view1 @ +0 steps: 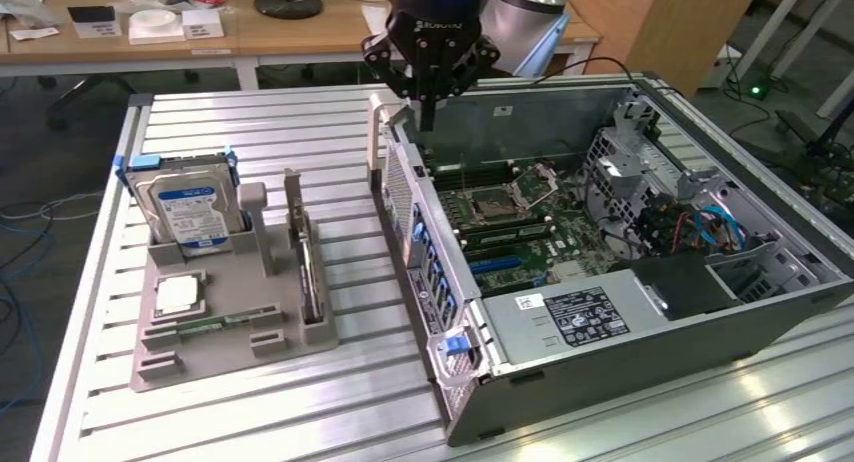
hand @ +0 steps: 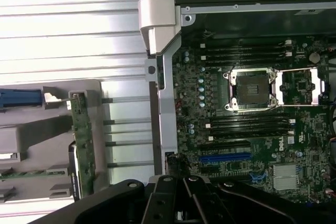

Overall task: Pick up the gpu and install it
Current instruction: 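Reach for the gpu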

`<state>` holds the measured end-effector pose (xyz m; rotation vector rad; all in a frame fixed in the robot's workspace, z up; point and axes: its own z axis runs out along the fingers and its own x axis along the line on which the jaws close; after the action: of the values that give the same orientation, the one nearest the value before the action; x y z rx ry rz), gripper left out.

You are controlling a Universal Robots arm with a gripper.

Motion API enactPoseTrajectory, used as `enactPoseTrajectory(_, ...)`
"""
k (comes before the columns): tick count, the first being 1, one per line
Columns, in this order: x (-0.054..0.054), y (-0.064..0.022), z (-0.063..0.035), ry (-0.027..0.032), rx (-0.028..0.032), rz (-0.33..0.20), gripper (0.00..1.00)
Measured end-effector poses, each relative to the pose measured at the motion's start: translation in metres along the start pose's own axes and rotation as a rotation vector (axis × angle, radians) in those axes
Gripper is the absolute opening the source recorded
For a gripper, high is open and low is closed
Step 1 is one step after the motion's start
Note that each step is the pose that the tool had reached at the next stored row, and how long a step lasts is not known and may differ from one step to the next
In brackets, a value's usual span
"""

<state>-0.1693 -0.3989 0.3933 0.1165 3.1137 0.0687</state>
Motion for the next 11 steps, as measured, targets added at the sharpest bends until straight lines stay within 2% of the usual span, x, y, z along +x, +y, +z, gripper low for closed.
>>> enactPoseTrajectory(11, 0.019, -0.0014, -0.0004, -0.0001, -0.0001, 0.000, 0.11)
